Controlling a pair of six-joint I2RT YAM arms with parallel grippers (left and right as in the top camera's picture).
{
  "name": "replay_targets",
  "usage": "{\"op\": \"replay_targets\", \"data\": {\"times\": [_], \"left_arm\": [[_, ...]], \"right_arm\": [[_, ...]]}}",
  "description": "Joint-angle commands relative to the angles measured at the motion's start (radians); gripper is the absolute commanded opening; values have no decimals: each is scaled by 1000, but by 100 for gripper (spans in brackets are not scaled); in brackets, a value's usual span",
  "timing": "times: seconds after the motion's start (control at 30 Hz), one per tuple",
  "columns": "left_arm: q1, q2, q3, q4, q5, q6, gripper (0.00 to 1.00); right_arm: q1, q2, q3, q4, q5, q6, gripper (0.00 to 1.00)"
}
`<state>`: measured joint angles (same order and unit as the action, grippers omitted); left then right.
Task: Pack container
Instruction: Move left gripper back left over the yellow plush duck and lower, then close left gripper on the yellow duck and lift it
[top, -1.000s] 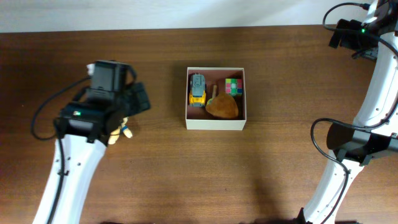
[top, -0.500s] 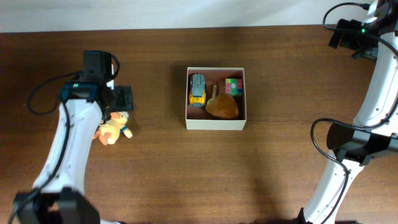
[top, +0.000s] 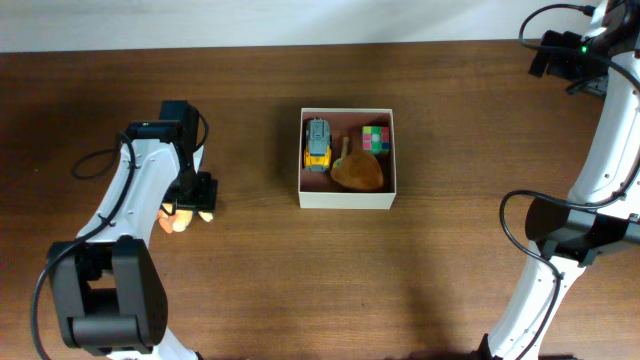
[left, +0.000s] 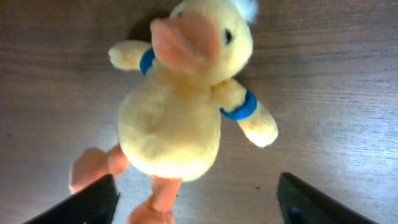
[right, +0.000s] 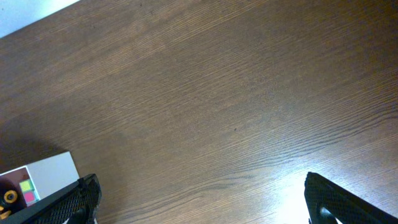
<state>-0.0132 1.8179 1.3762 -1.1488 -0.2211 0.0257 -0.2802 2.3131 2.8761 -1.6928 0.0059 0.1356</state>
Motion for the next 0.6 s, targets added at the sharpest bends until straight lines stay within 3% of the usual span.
{"op": "replay_targets", "data": {"times": [0.0, 0.07, 0.2, 0.37, 0.57], "left_arm": [[6, 6, -2, -8, -4, 13, 71], [6, 6, -2, -8, 2, 12, 66], [6, 12, -3, -4, 25, 13, 64], [19, 30, -3, 23, 15, 13, 73], [63, 50, -3, 42, -5, 13, 75]], "right_arm": [[-2, -1, 6, -6, -5, 8, 98], [-2, -1, 6, -6, -5, 8, 99], [-2, -1, 6, -6, -5, 8, 99], [-2, -1, 6, -6, -5, 8, 98], [-2, -1, 6, -6, -5, 8, 99]]}}
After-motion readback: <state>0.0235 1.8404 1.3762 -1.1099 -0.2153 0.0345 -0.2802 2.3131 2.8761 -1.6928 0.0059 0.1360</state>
